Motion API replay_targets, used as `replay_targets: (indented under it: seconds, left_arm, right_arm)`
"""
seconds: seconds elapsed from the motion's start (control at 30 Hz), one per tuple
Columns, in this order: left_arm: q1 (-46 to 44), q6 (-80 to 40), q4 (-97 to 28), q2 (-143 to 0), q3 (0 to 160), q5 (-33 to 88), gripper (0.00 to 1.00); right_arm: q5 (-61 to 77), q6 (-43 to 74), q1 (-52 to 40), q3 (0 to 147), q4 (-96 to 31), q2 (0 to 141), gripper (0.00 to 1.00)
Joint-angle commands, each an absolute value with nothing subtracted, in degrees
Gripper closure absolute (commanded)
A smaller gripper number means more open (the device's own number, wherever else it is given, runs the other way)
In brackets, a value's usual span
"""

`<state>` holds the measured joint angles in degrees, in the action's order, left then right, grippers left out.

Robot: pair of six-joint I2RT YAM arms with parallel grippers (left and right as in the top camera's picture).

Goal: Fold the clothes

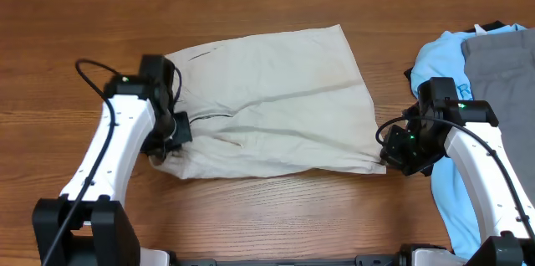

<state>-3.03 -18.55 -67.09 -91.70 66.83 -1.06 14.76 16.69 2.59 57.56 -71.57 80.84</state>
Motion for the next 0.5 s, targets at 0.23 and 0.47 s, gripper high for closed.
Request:
replay_targets:
  seconds: [0.23,0.47]
  left_arm:
    - [-2.92,-23.42,-54.08,-91.81,53.71,-0.62,0.96]
    - [-2.92,-23.38,-44.05,-98.39,52.12,-3.27,0.96]
  right_arm:
    - [13.93,16.95,2.74,57.25,-70.35,80.29,0.96]
    - [13.91,16.95,2.74,57.25,-69.56,80.38,0.96]
